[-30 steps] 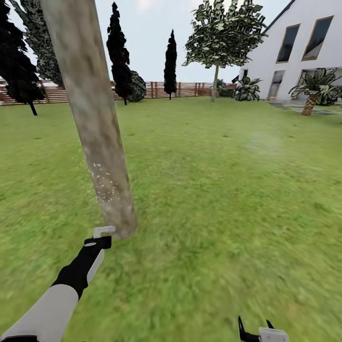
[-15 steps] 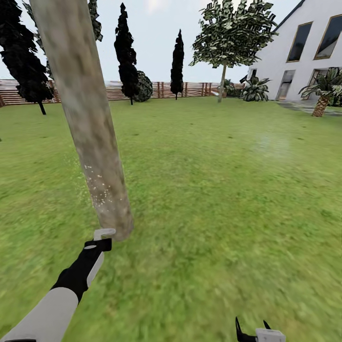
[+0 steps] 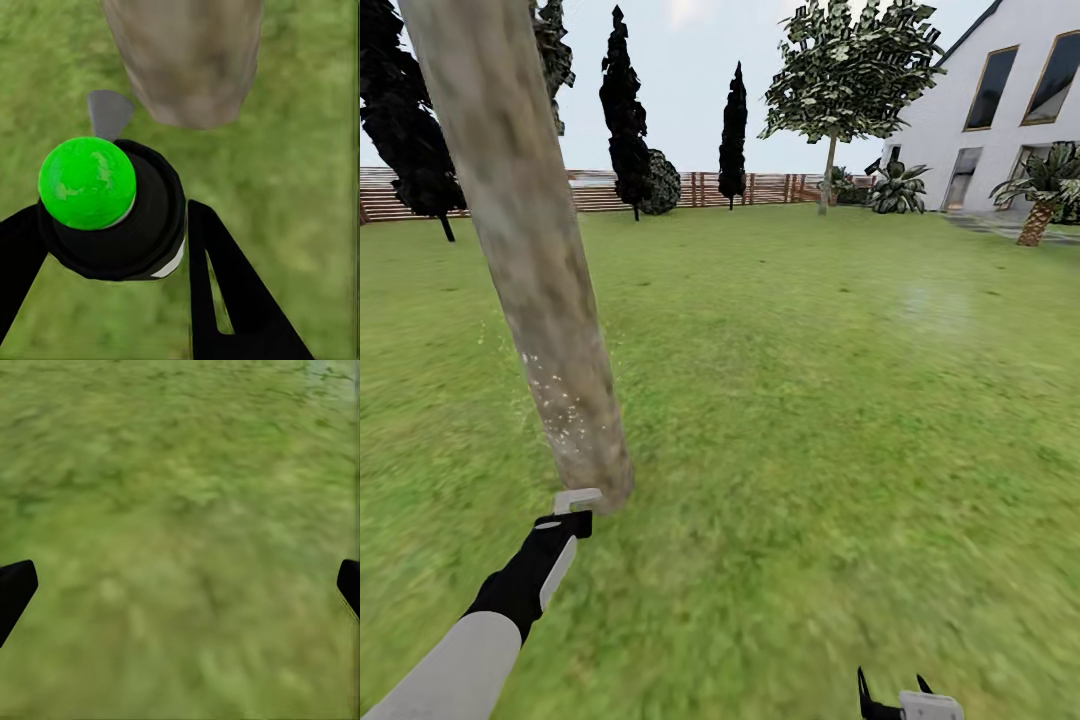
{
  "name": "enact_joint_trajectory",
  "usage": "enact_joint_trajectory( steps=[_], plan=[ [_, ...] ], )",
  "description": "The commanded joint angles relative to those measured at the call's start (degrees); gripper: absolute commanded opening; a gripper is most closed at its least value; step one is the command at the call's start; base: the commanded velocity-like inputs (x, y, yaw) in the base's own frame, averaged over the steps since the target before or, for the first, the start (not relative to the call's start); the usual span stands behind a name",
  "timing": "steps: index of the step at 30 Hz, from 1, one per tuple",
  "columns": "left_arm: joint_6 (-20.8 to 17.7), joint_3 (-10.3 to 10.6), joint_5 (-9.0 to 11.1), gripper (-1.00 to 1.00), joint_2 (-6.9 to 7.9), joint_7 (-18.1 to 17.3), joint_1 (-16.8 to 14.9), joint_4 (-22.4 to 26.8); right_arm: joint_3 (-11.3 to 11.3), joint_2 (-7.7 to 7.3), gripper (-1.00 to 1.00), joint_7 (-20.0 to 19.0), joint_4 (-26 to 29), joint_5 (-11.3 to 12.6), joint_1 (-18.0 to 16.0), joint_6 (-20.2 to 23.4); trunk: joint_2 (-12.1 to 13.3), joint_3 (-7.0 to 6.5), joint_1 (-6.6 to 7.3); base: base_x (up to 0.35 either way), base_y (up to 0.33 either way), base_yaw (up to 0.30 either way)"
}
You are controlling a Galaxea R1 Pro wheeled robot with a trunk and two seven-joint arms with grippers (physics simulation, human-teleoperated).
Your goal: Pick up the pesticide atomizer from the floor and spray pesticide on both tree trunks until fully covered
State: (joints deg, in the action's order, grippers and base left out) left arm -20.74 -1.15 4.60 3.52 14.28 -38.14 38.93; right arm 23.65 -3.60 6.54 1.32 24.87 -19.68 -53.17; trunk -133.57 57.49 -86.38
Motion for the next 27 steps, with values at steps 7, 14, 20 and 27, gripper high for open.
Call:
enact_joint_trajectory(
  steps=[7,14,20,27],
  plan=[
    [-0.1,0.0,0.1,-1.0,0.0,0.3,0.0,0.0,0.1,0.17,1.0,0.0,0.0,-0.1,0.0,0.0,0.0,0.0,0.0,0.105,-0.257,0.177],
    [-0.5,-0.2,0.1,-1.0,0.14,0.5,0.0,-0.1,0.1,0.17,1.0,0.0,0.0,-0.1,0.1,0.0,0.0,0.0,0.0,0.19,-0.239,0.136],
    [-0.6,-0.3,0.2,-1.0,0.0,0.5,0.0,-0.1,0.1,0.17,1.0,0.0,0.0,-0.1,0.1,0.0,0.0,0.0,0.0,0.217,-0.22,0.076],
    [-0.7,-4.4,0.1,-1.0,0.35,0.4,0.0,-0.1,0.1,0.17,1.0,0.0,0.0,-0.1,0.1,0.0,0.0,0.0,0.0,0.037,-0.268,0.273]
  ],
)
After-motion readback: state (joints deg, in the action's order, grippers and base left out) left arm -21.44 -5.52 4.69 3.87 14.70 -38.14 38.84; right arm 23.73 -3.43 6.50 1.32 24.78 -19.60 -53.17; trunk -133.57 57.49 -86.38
